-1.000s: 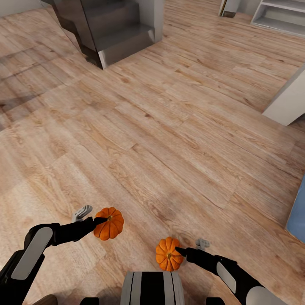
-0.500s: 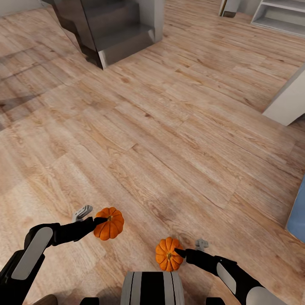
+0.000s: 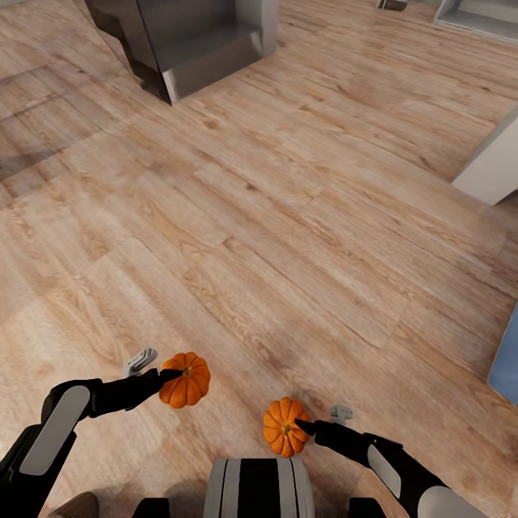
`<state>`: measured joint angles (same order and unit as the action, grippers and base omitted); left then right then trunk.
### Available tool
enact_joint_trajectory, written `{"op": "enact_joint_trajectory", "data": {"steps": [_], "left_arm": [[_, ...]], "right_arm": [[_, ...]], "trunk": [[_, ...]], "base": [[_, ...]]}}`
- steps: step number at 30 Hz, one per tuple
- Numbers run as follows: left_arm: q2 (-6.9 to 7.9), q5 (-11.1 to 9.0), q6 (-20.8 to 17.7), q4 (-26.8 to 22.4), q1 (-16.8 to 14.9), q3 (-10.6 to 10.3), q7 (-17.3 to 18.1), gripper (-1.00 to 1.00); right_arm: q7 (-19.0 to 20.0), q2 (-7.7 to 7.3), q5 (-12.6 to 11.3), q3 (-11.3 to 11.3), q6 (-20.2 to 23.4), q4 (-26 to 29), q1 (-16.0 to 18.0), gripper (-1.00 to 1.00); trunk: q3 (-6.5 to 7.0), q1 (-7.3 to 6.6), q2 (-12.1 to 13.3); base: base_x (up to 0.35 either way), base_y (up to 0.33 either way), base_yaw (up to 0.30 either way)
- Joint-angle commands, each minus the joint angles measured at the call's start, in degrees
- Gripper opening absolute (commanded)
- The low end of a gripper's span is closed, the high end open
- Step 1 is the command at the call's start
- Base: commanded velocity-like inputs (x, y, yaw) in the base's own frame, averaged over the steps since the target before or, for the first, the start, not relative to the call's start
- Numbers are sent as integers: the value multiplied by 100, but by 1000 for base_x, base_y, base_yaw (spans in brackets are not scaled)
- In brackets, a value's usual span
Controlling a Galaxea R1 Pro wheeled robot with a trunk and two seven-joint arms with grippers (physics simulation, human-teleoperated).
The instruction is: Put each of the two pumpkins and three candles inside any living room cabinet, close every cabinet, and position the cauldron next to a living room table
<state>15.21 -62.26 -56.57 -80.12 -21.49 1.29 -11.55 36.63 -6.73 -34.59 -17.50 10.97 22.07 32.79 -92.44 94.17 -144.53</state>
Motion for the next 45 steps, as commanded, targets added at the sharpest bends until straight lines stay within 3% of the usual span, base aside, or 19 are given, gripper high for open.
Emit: {"op": "enact_joint_trajectory", "data": {"steps": [1,11,19,22,41,42,45], "left_arm": [[0,-49,-21,-4,-4,2,-58,-100],[0,-49,-21,-4,-4,2,-58,-100],[-3,-49,-21,-4,-4,2,-58,-100],[-8,-49,-21,-4,-4,-4,-58,-100],[-9,-49,-21,-4,-4,-6,-58,-100],[-9,-49,-21,-4,-4,-6,-58,-100],[-9,-49,-21,-4,-4,-6,-58,-100]], "right_arm": [[-217,10,31,-60,28,-14,-3,100],[-260,144,185,-60,28,-18,-5,100],[-277,154,198,-60,28,-19,-6,100],[-284,154,193,-60,28,-26,-6,100],[-305,154,181,-60,28,-36,-6,100],[-305,154,181,-60,28,-36,-7,-100],[-305,154,181,-60,28,-36,-6,-100]], "trunk": [[-27,3,-2],[-49,5,-4],[-49,5,-4],[-115,13,-8],[-115,13,-8],[-115,13,-8],[-115,13,-8]], "base": [[0,0,0],[0,0,0],[0,0,0],[0,0,0],[0,0,0],[0,0,0],[0,0,0]]}}
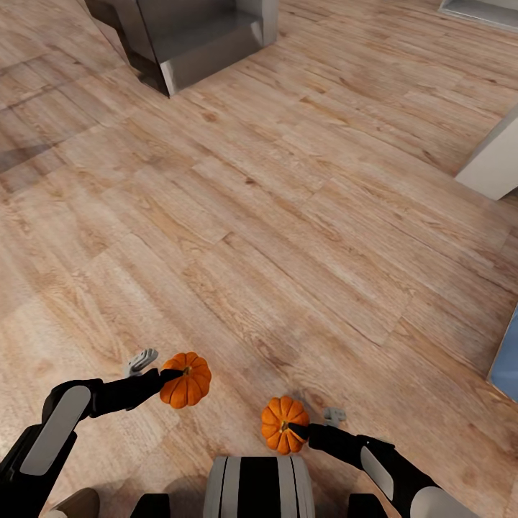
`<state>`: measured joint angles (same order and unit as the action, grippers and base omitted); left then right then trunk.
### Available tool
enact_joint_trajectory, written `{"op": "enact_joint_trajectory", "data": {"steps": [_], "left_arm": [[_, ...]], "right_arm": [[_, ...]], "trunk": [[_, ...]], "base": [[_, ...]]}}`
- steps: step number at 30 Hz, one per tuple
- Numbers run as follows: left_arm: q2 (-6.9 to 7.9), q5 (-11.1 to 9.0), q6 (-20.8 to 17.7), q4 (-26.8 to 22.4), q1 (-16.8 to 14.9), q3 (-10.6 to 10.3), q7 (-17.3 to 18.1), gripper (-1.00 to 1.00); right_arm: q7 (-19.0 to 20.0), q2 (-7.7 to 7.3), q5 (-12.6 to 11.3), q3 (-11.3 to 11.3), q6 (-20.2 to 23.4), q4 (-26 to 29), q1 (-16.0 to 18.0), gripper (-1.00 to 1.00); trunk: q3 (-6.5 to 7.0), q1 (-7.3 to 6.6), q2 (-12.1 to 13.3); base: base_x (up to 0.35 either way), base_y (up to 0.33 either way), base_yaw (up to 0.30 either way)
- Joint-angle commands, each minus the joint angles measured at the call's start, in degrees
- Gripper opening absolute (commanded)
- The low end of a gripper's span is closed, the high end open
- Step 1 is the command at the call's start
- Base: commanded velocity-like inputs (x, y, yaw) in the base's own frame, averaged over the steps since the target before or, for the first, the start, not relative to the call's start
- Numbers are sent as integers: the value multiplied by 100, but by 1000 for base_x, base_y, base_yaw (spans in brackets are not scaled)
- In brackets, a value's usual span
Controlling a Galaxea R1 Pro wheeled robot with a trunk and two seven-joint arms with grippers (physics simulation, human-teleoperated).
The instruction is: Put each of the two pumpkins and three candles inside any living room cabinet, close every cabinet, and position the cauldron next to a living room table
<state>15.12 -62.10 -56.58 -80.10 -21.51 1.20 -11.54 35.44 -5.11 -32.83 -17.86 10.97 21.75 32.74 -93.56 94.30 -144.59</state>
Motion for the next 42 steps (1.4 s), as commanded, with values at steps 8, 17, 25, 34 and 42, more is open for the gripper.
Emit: {"op": "enact_joint_trajectory", "data": {"steps": [8,17,25,34,42], "left_arm": [[0,-66,-19,-6,-2,3,-59,-100],[0,-66,-19,-6,-2,-5,-59,-100],[-7,-66,-19,-6,-2,-5,-59,-100],[-9,-66,-19,-6,-2,-5,-59,-100],[-11,-66,-19,-6,-2,-5,-59,-100]], "right_arm": [[-186,-8,5,-24,22,-4,-1,-100],[-186,-8,0,-16,19,-4,-1,-100],[-190,-8,-22,-15,-91,-4,1,-100],[-195,-8,-26,-11,-95,-6,0,-100],[-195,-8,-29,-9,-95,-4,0,-100]], "trunk": [[-3,0,-1],[-3,0,-1],[-3,0,-1],[63,-8,3],[63,-8,3]], "base": [[0,0,0],[0,0,0],[0,0,0],[0,0,0],[0,0,0]]}}
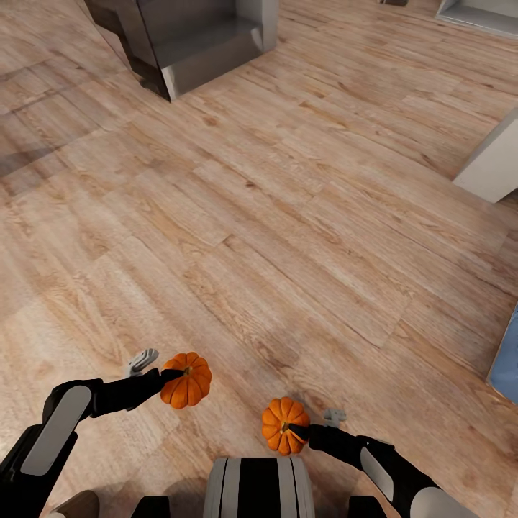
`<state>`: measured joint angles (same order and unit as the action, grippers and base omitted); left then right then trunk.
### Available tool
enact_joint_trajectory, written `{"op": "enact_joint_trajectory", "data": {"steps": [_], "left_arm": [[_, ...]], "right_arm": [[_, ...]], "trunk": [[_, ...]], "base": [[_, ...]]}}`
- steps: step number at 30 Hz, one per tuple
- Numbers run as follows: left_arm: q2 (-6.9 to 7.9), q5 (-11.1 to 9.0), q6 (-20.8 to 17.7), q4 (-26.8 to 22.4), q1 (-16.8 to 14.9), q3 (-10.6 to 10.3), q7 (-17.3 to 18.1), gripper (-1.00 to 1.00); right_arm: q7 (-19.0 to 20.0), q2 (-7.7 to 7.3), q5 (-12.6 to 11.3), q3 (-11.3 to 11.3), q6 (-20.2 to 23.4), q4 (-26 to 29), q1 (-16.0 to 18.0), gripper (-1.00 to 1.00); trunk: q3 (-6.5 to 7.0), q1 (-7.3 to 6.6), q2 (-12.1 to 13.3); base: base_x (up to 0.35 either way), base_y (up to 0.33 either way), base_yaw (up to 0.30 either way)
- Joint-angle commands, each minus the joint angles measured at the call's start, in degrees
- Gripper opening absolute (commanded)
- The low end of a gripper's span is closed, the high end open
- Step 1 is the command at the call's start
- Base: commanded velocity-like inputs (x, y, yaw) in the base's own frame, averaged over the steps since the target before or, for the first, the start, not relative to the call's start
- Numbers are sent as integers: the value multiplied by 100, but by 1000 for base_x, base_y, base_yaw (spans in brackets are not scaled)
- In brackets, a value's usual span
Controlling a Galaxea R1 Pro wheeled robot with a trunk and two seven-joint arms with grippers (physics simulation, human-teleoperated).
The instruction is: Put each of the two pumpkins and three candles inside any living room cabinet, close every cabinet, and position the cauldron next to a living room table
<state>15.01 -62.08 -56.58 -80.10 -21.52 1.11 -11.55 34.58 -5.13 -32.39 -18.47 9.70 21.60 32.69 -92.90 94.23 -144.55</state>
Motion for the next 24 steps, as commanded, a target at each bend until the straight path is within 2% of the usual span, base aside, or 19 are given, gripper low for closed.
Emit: {"op": "enact_joint_trajectory", "data": {"steps": [1,6,9,24], "left_arm": [[-3,-67,-19,-5,-2,3,-58,-100],[-5,-67,-19,-5,-2,3,-58,-100],[-2,-67,-19,-5,-2,3,-58,-100],[-7,-67,-19,-5,-2,3,-58,-100]], "right_arm": [[-110,-6,-74,51,32,11,5,-100],[-110,-6,-75,52,32,11,5,-100],[-110,-6,-73,50,32,11,3,-100],[-110,-6,-74,51,32,11,5,-100]], "trunk": [[19,-3,0],[130,-16,7],[130,-16,7],[462,-55,27]], "base": [[0,0,0],[0,0,0],[0,0,0],[0,0,0]]}}
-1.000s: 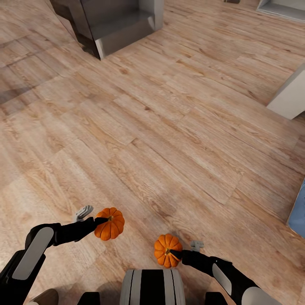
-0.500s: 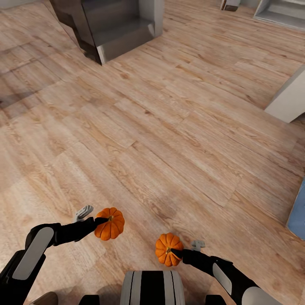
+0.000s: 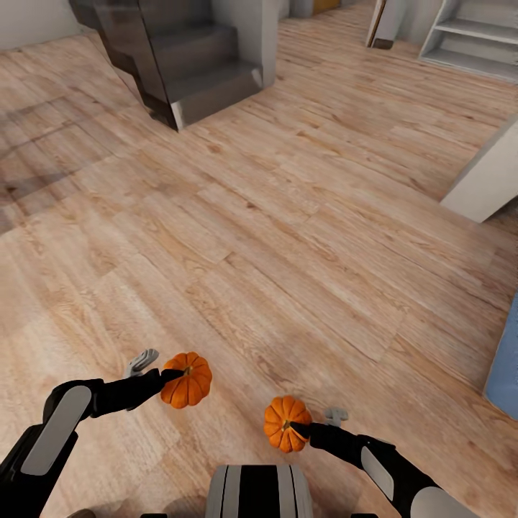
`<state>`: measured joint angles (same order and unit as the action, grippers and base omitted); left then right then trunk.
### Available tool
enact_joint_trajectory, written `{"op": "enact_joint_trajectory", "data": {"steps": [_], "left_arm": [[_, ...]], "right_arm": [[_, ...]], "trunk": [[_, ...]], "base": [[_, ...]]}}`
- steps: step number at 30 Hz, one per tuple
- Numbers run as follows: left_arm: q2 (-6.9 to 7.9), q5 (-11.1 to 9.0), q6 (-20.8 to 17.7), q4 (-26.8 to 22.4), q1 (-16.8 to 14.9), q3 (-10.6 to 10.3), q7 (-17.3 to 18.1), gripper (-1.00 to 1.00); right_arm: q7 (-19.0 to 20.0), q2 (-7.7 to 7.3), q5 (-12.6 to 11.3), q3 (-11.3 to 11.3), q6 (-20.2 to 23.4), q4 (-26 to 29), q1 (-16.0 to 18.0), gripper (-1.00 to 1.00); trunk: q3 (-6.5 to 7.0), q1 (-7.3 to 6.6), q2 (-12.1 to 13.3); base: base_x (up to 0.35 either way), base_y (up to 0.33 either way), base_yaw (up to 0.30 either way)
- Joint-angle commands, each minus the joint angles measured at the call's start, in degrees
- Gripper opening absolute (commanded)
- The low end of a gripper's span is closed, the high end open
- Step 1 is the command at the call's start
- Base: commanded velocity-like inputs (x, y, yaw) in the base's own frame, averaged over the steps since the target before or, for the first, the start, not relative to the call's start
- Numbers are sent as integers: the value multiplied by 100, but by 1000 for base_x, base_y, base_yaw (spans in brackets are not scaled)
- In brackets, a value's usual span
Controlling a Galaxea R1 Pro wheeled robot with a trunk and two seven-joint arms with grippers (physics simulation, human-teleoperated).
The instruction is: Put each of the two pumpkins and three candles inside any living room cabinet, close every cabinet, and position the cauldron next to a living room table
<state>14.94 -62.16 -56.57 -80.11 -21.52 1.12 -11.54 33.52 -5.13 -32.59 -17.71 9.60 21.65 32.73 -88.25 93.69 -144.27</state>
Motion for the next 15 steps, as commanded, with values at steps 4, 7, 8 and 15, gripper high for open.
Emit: {"op": "enact_joint_trajectory", "data": {"steps": [4,7,8,15], "left_arm": [[0,-59,-21,-5,-1,3,-59,-100],[0,-59,-21,-5,-1,3,-59,-100],[0,-59,-21,-5,-1,3,-59,-100],[0,-59,-21,-5,-1,2,-59,-100]], "right_arm": [[-4,-5,-53,-25,42,12,0,-100],[-4,-5,-49,-24,42,14,-2,-100],[-4,-5,-48,-23,42,15,-1,-100],[-4,-5,-48,-22,42,15,1,-100]], "trunk": [[86,-11,4],[152,-19,8],[175,-21,10],[330,-39,19]], "base": [[0,0,0],[0,0,0],[0,0,0],[0,0,0]]}}
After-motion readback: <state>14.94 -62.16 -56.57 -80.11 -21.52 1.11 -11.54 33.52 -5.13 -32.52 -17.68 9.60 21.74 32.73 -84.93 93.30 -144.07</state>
